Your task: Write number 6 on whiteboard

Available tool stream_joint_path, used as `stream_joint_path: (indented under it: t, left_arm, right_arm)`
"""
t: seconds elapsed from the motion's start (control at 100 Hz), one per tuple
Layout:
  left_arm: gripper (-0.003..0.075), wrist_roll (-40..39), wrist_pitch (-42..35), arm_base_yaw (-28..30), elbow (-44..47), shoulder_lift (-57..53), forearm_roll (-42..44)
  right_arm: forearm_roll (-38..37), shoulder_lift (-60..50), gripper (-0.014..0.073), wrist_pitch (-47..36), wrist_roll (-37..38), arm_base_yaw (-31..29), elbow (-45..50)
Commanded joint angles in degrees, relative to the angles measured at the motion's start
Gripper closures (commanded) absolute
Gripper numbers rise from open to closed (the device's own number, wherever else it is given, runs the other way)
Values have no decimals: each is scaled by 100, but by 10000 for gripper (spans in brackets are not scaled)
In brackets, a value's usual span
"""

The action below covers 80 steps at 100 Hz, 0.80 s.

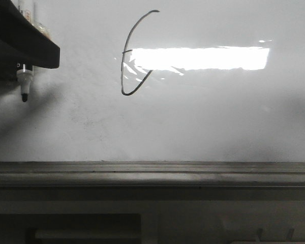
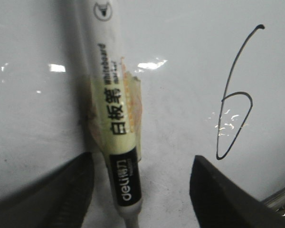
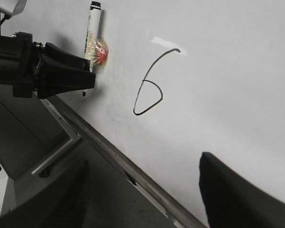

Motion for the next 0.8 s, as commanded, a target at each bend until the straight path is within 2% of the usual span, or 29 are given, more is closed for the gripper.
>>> stream_joint_path:
  t: [0.0, 0.37, 0.42, 0.5, 0.6, 0.71, 0.73, 0.75, 0.79]
  left_arm:
    - [204, -35, -237, 12, -152, -147, 116]
    - [205, -35, 487, 12, -141, -1929, 1452]
    - [206, -35, 741, 12, -141, -2222, 1708]
    - [229, -35, 1131, 12, -141, -2575, 2025]
    - [363, -35, 1574, 12, -120, -2959, 2266]
    - [633, -35, 1747, 12, 5, -3358, 2341]
    - [708, -35, 1747, 12, 38, -3435, 2356]
    - [743, -18, 1747, 12, 57, -3518, 2378]
    - [741, -20, 1719, 12, 151, -3694, 2462]
  right_arm:
    - [101, -13, 156, -307, -6, -47, -143]
    - [162, -49, 162, -312, -6, -47, -143]
    - [174, -115, 188, -358, -6, -47, -114]
    - [175, -338, 290, -643, -6, -47, 73]
    - [175, -889, 453, -1248, -6, -35, 556]
    - [175, -1568, 649, -1927, -63, -35, 1157]
    - [175, -1710, 666, -2027, -103, -35, 1282]
    - [175, -1850, 662, -2106, -141, -35, 1407]
    - [175, -2136, 659, -2209, -230, -35, 1661]
